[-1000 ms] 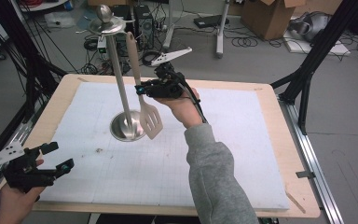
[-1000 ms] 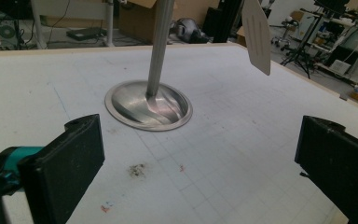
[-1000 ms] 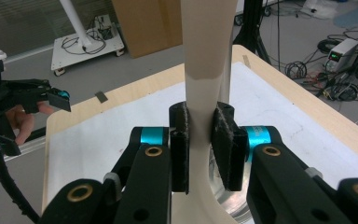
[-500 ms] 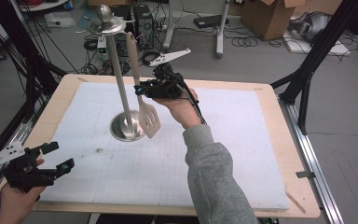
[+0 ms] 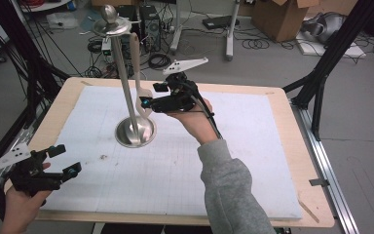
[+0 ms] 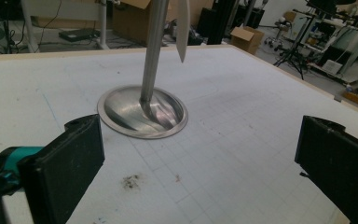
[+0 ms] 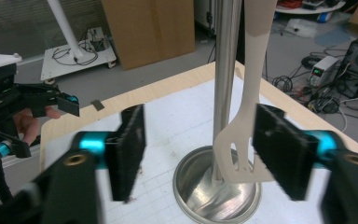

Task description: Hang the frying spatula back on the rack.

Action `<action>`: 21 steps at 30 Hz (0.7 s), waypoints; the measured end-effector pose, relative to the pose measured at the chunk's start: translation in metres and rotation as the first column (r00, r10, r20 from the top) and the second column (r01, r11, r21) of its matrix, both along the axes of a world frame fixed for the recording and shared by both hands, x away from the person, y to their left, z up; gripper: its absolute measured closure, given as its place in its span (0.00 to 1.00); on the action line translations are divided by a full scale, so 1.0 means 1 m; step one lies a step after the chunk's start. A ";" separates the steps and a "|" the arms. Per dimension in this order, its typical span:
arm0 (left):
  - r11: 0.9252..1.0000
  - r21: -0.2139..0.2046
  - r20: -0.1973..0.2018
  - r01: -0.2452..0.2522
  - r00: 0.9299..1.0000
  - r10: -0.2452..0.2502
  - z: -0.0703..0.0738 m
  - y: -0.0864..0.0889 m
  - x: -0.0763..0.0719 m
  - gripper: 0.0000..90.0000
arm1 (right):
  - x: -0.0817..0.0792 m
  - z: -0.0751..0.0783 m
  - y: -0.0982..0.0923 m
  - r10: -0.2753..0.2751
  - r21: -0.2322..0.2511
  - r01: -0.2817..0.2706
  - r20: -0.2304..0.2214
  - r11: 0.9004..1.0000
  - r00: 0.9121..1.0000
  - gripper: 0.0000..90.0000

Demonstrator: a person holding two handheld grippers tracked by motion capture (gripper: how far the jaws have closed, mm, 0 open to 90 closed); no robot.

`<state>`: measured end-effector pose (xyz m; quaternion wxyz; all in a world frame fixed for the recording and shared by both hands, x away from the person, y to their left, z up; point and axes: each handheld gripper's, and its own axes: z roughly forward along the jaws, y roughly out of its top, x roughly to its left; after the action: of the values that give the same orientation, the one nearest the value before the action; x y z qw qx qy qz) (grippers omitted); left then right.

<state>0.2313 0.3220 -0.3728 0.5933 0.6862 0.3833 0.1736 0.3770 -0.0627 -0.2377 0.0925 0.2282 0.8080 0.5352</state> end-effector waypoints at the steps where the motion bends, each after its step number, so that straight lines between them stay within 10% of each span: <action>1: 1.000 -0.005 0.002 0.002 1.000 -0.002 0.001 0.000 0.001 0.02 | -0.002 0.001 -0.001 -0.009 0.002 0.009 0.005 1.000 1.000 0.28; 21: 0.999 -0.046 0.053 0.025 0.998 -0.023 0.017 -0.005 0.005 0.02 | -0.034 -0.007 -0.055 -0.010 0.072 0.004 0.091 0.997 0.996 0.16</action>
<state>0.2368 0.3166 -0.3561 0.6210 0.6720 0.3633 0.1754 0.3429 -0.1177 -0.2450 0.1229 0.2096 0.7824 0.5734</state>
